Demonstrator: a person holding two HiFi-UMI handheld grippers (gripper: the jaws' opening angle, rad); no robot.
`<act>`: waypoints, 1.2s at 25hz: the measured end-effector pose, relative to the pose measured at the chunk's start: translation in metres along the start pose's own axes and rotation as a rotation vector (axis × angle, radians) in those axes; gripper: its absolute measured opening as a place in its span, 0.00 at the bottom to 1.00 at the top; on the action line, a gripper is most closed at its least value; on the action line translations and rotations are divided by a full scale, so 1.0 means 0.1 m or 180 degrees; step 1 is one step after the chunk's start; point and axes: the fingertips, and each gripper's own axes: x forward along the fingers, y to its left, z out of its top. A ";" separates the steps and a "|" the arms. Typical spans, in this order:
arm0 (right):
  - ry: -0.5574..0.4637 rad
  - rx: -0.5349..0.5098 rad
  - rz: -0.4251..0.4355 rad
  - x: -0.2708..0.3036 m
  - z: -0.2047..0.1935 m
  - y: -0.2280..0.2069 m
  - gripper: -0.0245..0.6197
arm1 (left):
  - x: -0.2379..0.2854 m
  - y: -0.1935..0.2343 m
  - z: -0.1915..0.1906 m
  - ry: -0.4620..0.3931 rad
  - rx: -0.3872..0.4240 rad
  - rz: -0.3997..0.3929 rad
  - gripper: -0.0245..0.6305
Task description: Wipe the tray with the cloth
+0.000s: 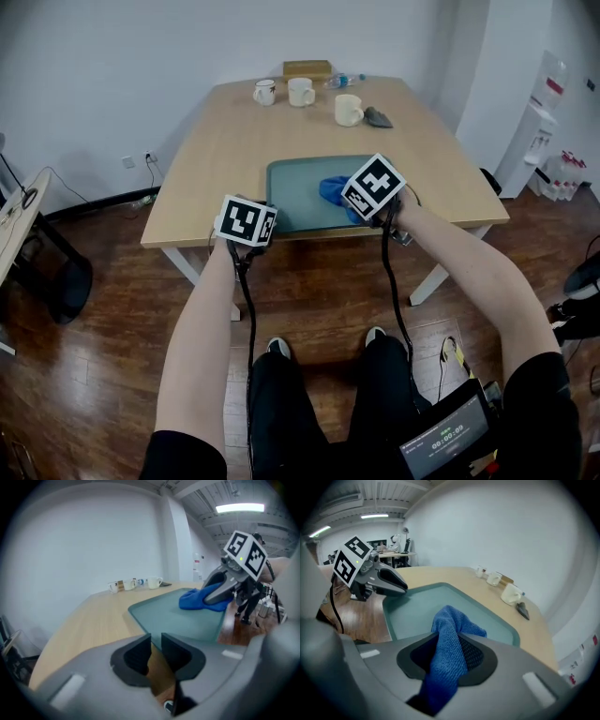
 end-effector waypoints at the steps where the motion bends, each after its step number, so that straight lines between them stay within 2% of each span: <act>1: 0.0049 0.0045 -0.0089 -0.06 -0.13 -0.16 0.20 | 0.00 0.00 0.00 0.0003 -0.0008 0.0000 0.15; 5: 0.0110 0.0325 -0.0390 -0.30 -0.55 -0.71 0.21 | 0.00 -0.02 0.00 0.0002 -0.0023 0.0000 0.15; 8: -0.0024 0.0668 -0.0366 -0.36 -0.64 -0.86 0.21 | 0.01 -0.03 0.01 -0.0004 -0.0013 -0.0002 0.15; 9: -0.0017 0.0690 -0.0357 -0.34 -0.64 -0.85 0.21 | 0.01 -0.03 0.02 -0.0006 -0.0009 -0.0004 0.15; 12: 0.0144 0.0472 -0.0393 -0.20 -0.64 -0.76 0.21 | 0.01 -0.03 0.02 -0.0005 -0.0010 -0.0010 0.15; 14: 0.0117 0.0410 -0.0336 -0.14 -0.54 -0.63 0.21 | 0.00 -0.02 0.02 -0.0011 -0.0006 -0.0012 0.15; 16: -0.0001 0.0439 -0.0166 -0.08 -0.37 -0.43 0.21 | 0.00 -0.02 0.02 -0.0016 -0.0008 -0.0014 0.15; 18: -0.0081 0.0406 -0.0002 0.00 -0.16 -0.17 0.21 | 0.00 -0.02 0.02 -0.0014 -0.0017 -0.0017 0.15; 21: -0.0101 0.0237 0.0084 0.13 0.17 0.25 0.21 | -0.01 -0.03 0.02 -0.0020 -0.0016 -0.0008 0.15; 25: -0.0332 0.0244 0.0300 0.26 0.61 0.79 0.21 | 0.00 -0.05 0.05 -0.0032 -0.0017 -0.0028 0.15; 30: -0.0375 0.0220 0.0510 0.37 0.82 1.05 0.21 | -0.03 0.00 0.03 -0.0022 -0.0010 0.0018 0.14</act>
